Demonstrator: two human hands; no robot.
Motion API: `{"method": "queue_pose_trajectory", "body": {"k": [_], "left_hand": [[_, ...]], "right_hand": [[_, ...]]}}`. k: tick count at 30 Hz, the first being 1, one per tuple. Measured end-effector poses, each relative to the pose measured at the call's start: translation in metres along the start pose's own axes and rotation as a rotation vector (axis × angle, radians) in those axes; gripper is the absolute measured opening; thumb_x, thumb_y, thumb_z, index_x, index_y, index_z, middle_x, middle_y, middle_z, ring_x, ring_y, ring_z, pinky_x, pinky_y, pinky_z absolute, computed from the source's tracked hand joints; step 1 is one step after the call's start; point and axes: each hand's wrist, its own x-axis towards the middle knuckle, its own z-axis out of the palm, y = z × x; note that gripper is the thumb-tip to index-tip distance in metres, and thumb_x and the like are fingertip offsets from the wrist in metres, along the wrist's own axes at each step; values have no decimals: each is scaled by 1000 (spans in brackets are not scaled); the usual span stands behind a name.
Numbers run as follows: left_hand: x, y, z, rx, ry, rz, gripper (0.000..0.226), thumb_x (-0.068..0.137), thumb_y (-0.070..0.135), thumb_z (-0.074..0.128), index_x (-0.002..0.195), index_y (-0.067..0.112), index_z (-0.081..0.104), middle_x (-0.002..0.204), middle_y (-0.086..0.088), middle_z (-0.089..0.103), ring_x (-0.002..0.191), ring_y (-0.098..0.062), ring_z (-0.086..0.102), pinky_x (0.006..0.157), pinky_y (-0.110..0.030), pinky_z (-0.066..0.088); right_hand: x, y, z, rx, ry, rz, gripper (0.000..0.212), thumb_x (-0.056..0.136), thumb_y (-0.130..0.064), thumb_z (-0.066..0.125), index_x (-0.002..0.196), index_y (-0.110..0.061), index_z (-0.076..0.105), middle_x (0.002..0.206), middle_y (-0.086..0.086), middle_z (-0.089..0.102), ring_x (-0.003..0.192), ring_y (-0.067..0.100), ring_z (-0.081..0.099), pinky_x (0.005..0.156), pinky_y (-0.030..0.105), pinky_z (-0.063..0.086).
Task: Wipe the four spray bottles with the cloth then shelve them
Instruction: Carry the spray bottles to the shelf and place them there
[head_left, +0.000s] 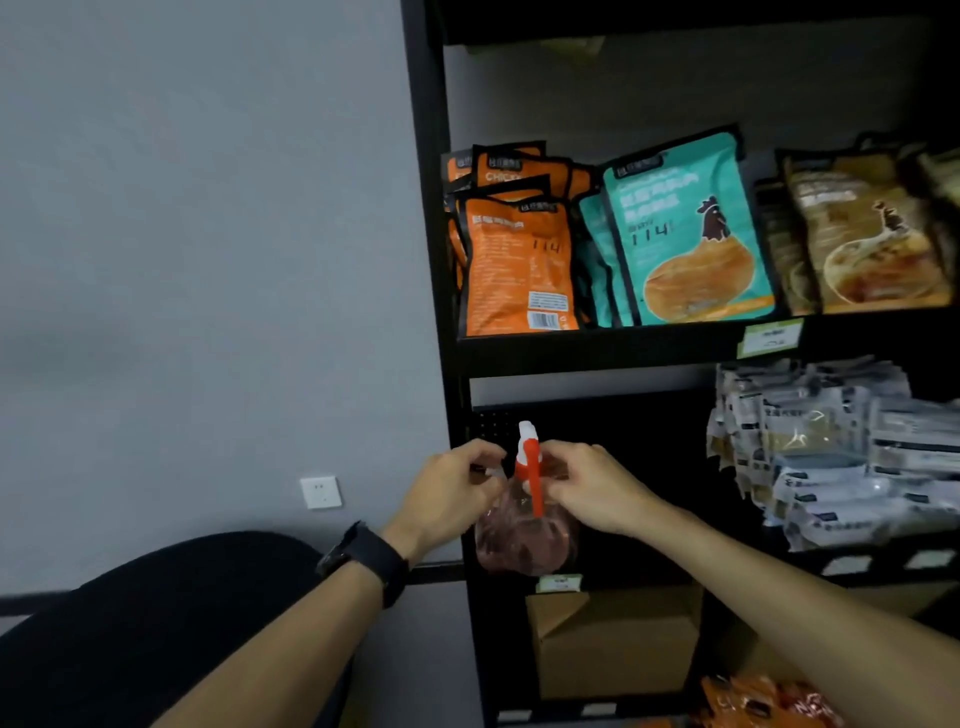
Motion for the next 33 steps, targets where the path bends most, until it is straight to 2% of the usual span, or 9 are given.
{"method": "queue_pose_trajectory", "body": {"k": [6, 8, 11, 18, 23, 25, 27, 29, 33], "left_hand": [[28, 12, 34, -12, -80, 24, 33, 97, 24, 62, 129, 23, 60, 126, 7, 64, 103, -7, 63, 94, -22, 51], [35, 11, 42, -8, -96, 24, 34, 96, 25, 62, 131, 22, 60, 128, 8, 62, 108, -5, 60, 95, -21, 50], [47, 7, 53, 10, -113, 32, 36, 96, 25, 62, 132, 22, 59, 128, 10, 61, 112, -2, 58, 90, -10, 42], [79, -3, 72, 9, -144, 8, 34, 94, 28, 65, 128, 25, 61, 127, 11, 62, 116, -5, 59, 98, -20, 46], [92, -8, 84, -15, -164, -8, 33, 95, 28, 63, 127, 24, 61, 125, 10, 62, 116, -6, 59, 101, -24, 47], [94, -9, 87, -29, -169, 3, 26, 95, 28, 63, 121, 26, 63, 117, 12, 64, 111, -2, 60, 96, -20, 47], [96, -11, 90, -26, -176, 12, 14, 96, 29, 63, 109, 35, 61, 109, 17, 64, 104, 4, 60, 88, -11, 45], [98, -11, 92, -29, -180, 22, 15, 96, 31, 63, 99, 44, 57, 109, 22, 63, 104, 6, 59, 83, -6, 44], [105, -14, 97, -31, -187, 22, 14, 96, 29, 63, 101, 40, 57, 107, 22, 61, 98, 10, 58, 78, 1, 41]], "right_hand": [[-7, 54, -33, 32, 6, 54, 16, 87, -28, 69, 103, -29, 70, 96, -7, 73, 91, 3, 68, 89, 35, 55], [-8, 70, -39, 39, 4, 68, 18, 87, -27, 69, 104, -31, 70, 98, -8, 73, 93, 2, 68, 90, 34, 55], [-6, 92, -43, 68, -5, 96, 16, 88, -27, 68, 102, -34, 68, 97, -8, 73, 93, 1, 68, 90, 32, 54], [11, 135, -41, 87, 29, 167, 14, 90, -21, 65, 103, -27, 68, 93, -5, 73, 89, 5, 69, 87, 31, 56], [28, 159, -35, 104, 37, 184, 13, 91, -24, 64, 103, -29, 66, 92, -5, 73, 86, 4, 69, 85, 31, 56], [35, 167, -31, 100, 43, 201, 14, 92, -26, 63, 105, -28, 66, 92, -5, 72, 86, 4, 69, 85, 30, 57], [40, 174, -26, 84, 47, 227, 17, 93, -27, 62, 109, -27, 66, 92, -5, 72, 85, 5, 69, 84, 30, 56], [45, 181, -22, 67, 50, 242, 17, 93, -28, 61, 109, -28, 65, 90, -5, 71, 84, 5, 69, 83, 31, 57], [51, 189, -14, 73, 46, 268, 15, 94, -28, 60, 108, -29, 64, 88, -5, 70, 81, 5, 68, 79, 27, 56]]}}
